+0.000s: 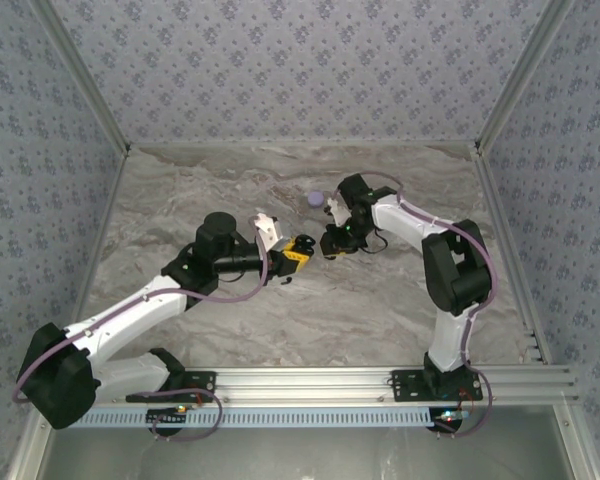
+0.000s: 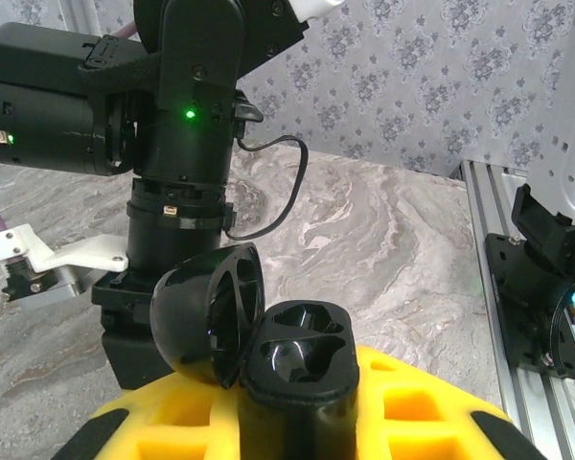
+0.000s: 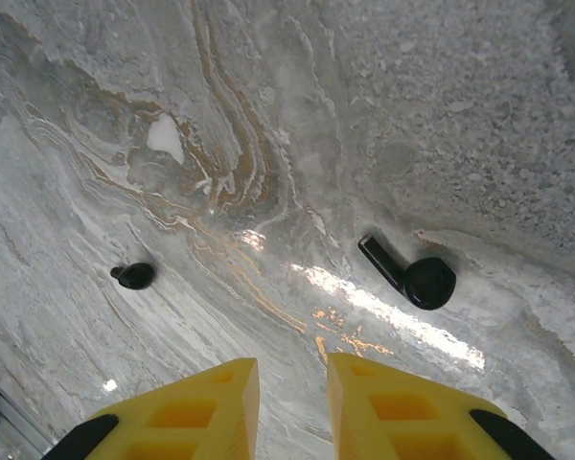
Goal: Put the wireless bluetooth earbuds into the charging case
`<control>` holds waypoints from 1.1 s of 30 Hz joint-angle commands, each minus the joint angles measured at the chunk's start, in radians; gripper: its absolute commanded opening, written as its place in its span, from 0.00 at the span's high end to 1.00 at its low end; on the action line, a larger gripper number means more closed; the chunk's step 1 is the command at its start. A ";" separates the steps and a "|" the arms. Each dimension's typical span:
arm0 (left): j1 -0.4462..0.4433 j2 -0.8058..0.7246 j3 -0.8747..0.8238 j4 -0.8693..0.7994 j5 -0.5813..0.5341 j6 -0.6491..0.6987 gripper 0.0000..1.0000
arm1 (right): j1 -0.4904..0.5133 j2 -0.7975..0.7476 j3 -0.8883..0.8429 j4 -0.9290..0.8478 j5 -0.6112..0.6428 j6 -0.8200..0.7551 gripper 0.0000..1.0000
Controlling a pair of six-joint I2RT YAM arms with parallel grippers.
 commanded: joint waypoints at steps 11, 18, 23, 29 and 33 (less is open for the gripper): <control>-0.003 -0.026 -0.001 0.028 -0.017 -0.008 0.99 | 0.015 0.088 0.005 -0.074 0.030 -0.027 0.76; -0.003 -0.024 -0.001 0.025 -0.022 -0.010 0.99 | 0.017 0.113 0.021 -0.085 0.097 -0.028 0.80; -0.002 -0.026 0.000 0.022 -0.025 -0.011 0.99 | 0.019 0.136 0.048 -0.114 0.165 -0.037 0.83; -0.003 -0.023 -0.003 0.022 -0.026 -0.010 0.99 | 0.022 0.163 0.096 -0.135 0.251 -0.036 0.87; -0.003 -0.024 -0.003 0.022 -0.030 -0.011 0.99 | 0.027 0.185 0.137 -0.145 0.313 -0.033 0.89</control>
